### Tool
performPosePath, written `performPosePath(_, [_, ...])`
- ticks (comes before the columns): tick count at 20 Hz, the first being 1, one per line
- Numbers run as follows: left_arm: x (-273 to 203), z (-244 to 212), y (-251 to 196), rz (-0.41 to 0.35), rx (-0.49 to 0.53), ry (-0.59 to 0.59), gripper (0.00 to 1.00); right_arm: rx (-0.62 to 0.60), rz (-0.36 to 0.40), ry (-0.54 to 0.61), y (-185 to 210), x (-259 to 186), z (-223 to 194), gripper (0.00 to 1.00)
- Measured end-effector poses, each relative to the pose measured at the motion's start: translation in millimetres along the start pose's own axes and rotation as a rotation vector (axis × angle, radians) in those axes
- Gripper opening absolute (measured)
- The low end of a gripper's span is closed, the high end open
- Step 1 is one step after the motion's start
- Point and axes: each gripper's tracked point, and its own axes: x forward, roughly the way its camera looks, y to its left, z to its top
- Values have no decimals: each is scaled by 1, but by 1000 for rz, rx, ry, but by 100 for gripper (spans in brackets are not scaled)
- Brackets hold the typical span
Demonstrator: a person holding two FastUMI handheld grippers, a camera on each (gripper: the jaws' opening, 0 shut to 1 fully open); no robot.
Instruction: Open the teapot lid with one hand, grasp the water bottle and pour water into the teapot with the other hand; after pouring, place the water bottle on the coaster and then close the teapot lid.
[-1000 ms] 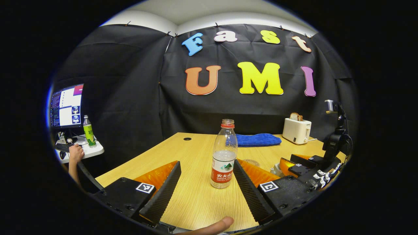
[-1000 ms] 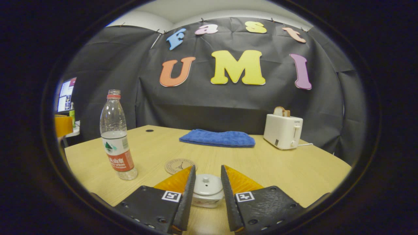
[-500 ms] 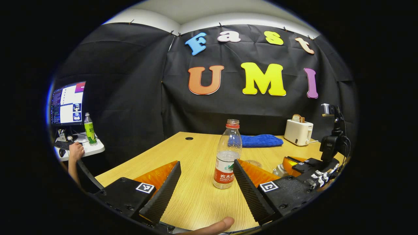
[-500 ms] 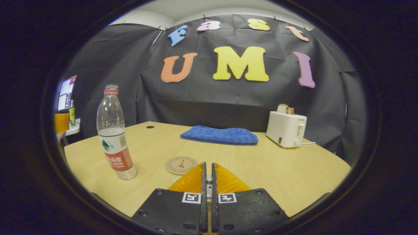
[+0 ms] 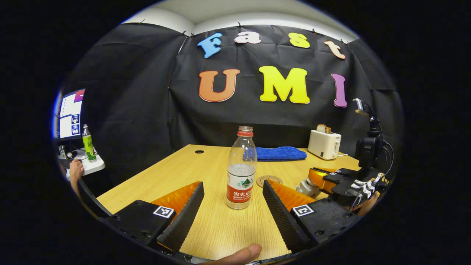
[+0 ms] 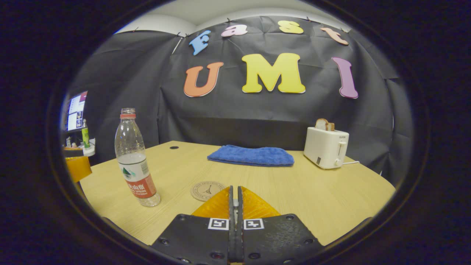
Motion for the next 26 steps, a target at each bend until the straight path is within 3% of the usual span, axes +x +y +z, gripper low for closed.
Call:
performPosePath(7, [38,-27,5,-9,-11,13,100,-43,-21,-114,-34,-42,37,0])
performPosePath(12, [64,-22,4,-35,-30,-52,100,-22,6,-118,-48,-65,32,0])
performPosePath(22, [108,-20,-5,-131,-16,-31,99,-61,31,-102,-44,-83,18,0])
performPosePath(26, [113,-17,-7,-134,-15,-32,92,-72,31,-95,-45,-85,15,0])
